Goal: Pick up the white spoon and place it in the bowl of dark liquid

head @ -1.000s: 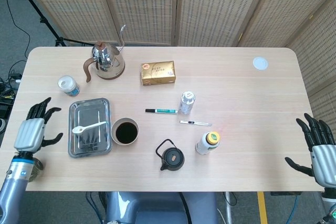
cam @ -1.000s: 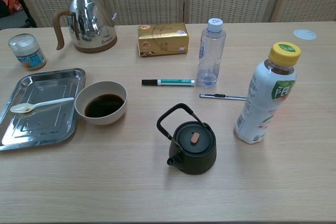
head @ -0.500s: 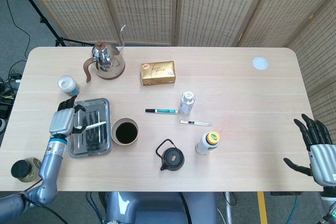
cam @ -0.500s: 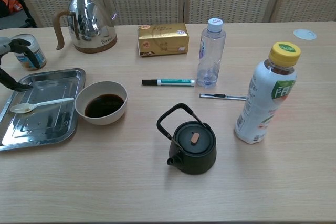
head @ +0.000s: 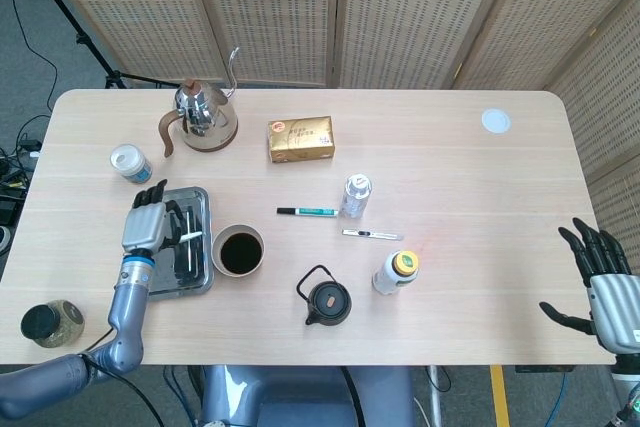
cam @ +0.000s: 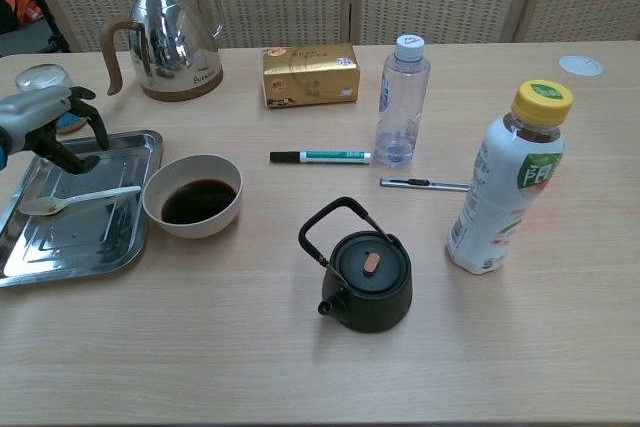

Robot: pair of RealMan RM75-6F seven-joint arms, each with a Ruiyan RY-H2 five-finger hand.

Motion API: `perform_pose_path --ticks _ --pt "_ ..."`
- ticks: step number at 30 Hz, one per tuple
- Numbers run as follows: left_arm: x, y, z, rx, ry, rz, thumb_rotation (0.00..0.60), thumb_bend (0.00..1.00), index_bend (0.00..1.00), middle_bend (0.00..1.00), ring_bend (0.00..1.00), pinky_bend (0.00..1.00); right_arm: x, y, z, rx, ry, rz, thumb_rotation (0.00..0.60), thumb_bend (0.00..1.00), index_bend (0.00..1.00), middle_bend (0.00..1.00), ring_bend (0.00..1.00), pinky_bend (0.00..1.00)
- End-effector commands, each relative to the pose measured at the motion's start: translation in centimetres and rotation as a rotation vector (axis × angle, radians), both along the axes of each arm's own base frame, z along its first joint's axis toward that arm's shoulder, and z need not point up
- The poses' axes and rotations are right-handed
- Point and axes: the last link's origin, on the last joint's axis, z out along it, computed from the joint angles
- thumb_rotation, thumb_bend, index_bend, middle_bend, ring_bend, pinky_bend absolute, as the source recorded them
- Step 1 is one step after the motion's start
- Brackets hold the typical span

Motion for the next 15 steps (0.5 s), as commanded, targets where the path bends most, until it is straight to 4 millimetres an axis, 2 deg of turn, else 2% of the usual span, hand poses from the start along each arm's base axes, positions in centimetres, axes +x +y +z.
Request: perform_pose_path --ticks 1,15 --pt "0.1 0.0 -0.4 -0.017 -0.01 0.008 0.6 0.41 0.5 0.0 0.0 0.0 0.0 0.0 0.0 -0.001 0.0 -0.001 0.6 0.0 0.05 0.0 0.0 0.0" --pt "-0.6 -0.1 -1.7 -0.037 -0.007 0.016 0.6 0.41 0.5 0.0 0.0 0.0 0.0 0.0 0.1 0.008 -0.02 -0.007 0.6 0.0 0.05 0.0 0.0 0.0"
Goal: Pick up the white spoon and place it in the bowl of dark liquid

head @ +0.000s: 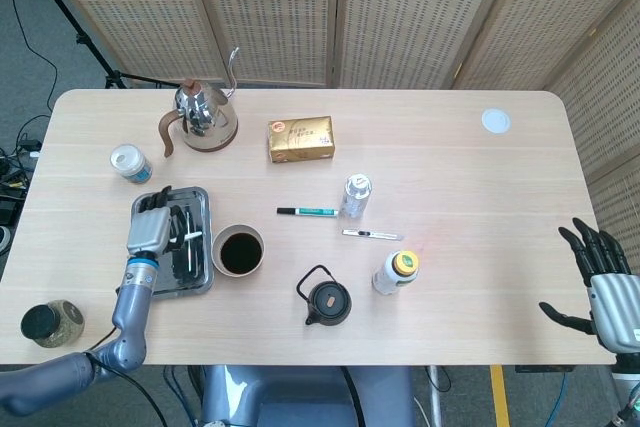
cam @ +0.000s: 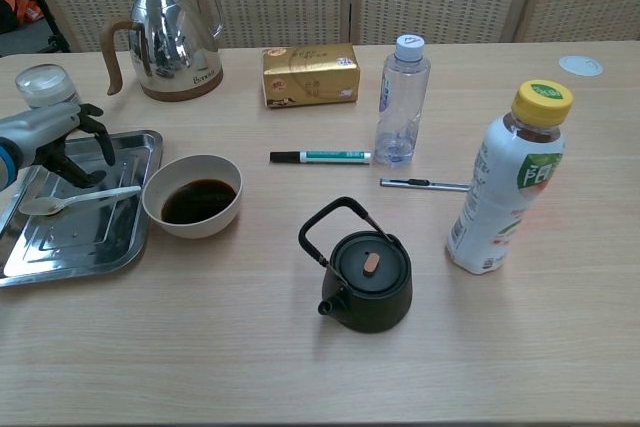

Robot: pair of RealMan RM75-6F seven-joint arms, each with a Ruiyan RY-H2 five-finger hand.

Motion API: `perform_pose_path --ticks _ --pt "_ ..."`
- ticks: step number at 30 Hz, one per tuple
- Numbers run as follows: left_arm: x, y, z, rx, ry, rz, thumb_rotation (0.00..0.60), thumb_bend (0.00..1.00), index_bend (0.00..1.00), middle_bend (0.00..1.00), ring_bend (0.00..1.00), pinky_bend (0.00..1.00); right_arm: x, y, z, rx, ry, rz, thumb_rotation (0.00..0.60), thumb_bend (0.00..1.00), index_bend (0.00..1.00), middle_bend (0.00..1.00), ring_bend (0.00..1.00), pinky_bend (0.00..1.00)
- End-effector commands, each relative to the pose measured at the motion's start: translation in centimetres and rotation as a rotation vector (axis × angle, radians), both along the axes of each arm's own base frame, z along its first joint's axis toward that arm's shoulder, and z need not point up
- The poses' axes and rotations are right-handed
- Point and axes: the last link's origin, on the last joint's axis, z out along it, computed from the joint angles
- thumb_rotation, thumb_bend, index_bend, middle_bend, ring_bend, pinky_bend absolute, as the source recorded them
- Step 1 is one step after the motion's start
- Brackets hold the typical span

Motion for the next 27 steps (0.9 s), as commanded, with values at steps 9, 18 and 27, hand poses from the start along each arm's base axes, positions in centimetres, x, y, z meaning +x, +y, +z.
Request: perform_pose_path --ticks 9,18,27 --pt "0.2 -0.1 -1.8 0.011 -0.007 -0.006 0.6 0.41 0.5 0.0 0.0 0.0 0.0 0.0 0.3 -0.004 -0.012 0.001 0.6 0.0 0.05 0.0 0.0 0.0" --pt "0.0 -0.2 -2.8 0.012 -0.002 -0.007 0.6 0.41 0.5 0.0 0.0 0.0 -0.2 -0.2 0.5 -0.007 -0.021 -0.005 0.6 0.0 0.05 0.0 0.0 0.0" --pt "-0.3 -0.3 -4.0 0.014 -0.007 -0.019 0.6 0.41 0.5 0.0 0.0 0.0 -0.3 -0.2 0.6 -0.002 -0.022 -0.01 0.6 0.0 0.05 0.0 0.0 0.0"
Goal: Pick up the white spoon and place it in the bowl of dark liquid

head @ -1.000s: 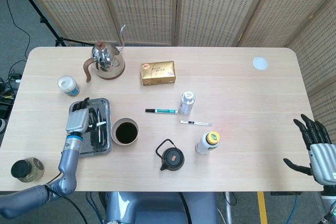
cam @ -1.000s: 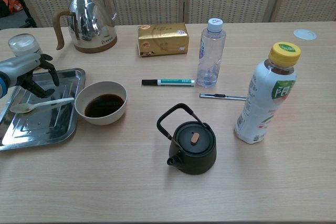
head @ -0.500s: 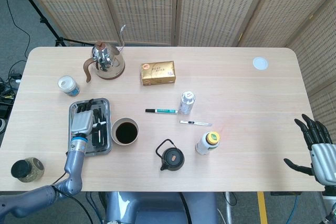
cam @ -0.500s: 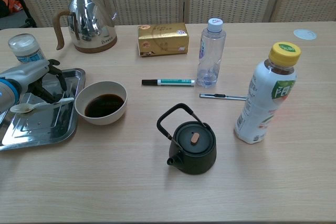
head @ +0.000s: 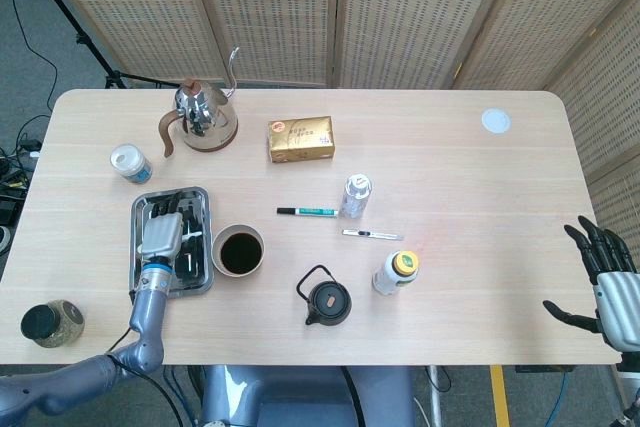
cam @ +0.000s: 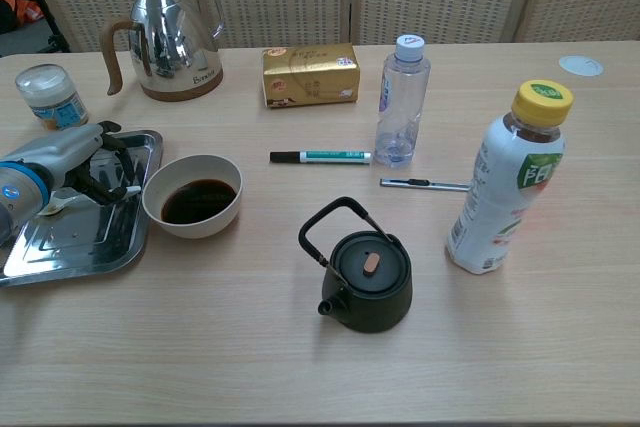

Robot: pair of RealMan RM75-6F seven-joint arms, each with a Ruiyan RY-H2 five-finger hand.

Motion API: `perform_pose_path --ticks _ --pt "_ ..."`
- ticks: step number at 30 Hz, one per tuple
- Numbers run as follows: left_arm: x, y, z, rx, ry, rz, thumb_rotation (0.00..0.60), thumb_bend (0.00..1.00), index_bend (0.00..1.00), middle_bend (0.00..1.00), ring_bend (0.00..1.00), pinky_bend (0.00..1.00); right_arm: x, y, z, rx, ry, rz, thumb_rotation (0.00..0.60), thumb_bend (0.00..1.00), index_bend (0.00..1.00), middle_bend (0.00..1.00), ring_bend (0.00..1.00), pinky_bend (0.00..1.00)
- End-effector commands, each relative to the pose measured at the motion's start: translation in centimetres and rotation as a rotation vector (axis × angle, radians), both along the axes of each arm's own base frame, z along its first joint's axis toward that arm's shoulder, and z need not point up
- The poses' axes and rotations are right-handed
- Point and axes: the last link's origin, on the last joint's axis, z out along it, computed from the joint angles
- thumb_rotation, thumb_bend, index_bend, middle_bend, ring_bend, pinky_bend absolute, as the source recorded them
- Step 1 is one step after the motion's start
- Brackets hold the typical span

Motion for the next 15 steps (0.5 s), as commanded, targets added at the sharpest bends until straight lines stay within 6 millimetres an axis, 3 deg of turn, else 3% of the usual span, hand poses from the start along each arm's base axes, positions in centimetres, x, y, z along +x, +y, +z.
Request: perform_pose_path --ticks 1,15 --pt "-0.03 -0.07 -0.6 -0.004 -0.003 -0.009 0.6 0.41 0.5 0.0 0.0 0.0 -0.01 -0.03 0.01 0.0 0.0 -0.001 0.6 0.0 0.05 0.0 0.0 0.0" --pt "-0.13 -0.06 -1.41 0.004 0.002 -0.007 0.6 0.41 0.5 0.0 0.0 0.0 -0.1 -0.11 0.25 -0.005 -0.005 -0.002 0.6 0.0 0.05 0.0 0.0 0.0"
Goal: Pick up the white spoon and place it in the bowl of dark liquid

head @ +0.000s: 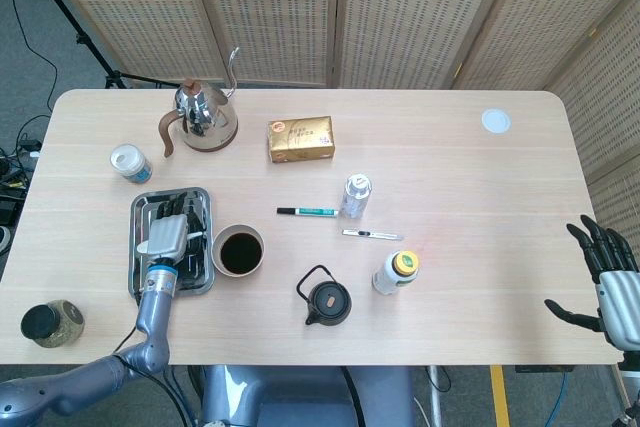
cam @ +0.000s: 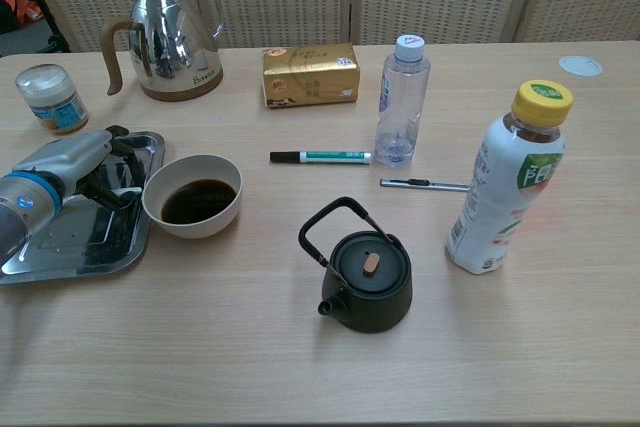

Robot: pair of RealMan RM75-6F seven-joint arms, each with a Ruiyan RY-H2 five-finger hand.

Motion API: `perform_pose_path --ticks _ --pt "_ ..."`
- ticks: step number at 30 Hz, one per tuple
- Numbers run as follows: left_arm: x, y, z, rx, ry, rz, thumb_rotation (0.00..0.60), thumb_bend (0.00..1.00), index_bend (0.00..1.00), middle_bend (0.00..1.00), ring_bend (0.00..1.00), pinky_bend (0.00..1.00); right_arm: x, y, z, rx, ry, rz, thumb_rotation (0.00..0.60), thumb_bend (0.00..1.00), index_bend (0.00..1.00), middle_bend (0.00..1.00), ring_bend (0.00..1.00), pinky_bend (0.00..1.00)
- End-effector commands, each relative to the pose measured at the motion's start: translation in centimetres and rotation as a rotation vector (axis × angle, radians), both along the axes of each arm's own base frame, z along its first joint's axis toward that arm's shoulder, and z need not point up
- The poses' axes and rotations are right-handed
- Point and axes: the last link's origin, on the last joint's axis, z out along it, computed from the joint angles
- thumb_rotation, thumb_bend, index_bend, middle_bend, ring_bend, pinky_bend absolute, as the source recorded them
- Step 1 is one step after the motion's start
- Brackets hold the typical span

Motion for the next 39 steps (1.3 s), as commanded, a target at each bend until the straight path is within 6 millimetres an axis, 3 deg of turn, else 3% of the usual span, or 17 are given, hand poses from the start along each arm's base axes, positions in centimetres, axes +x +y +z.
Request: perform_pose_path --ticks 1,22,32,39 --pt "-0.1 0.0 0.0 0.005 -0.006 0.005 0.6 0.41 0.5 0.0 0.0 0.0 0.0 0.0 0.0 -0.001 -0.001 0.0 0.6 0.0 0.05 0.0 0.0 0.0" --pt "-0.4 -0.6 0.9 0.048 -0.027 0.001 0.6 0.44 0.59 0.0 0.0 0.0 0.1 0.0 0.0 0.003 -0.007 0.004 0.6 0.0 0.05 0.0 0.0 0.0" --pt "0.6 -1.0 3.7 0.089 -0.086 -0.064 0.6 0.44 0.59 0.0 0.0 0.0 0.1 0.1 -0.1 0.01 -0.008 0.004 0.6 0.0 0.05 0.0 0.0 0.0" --pt "2.0 -1.8 5.7 0.084 -0.241 -0.106 0.6 0.44 0.59 0.0 0.0 0.0 0.1 0.1 -0.3 0.013 -0.006 0.004 0.6 0.0 0.05 0.0 0.0 0.0"
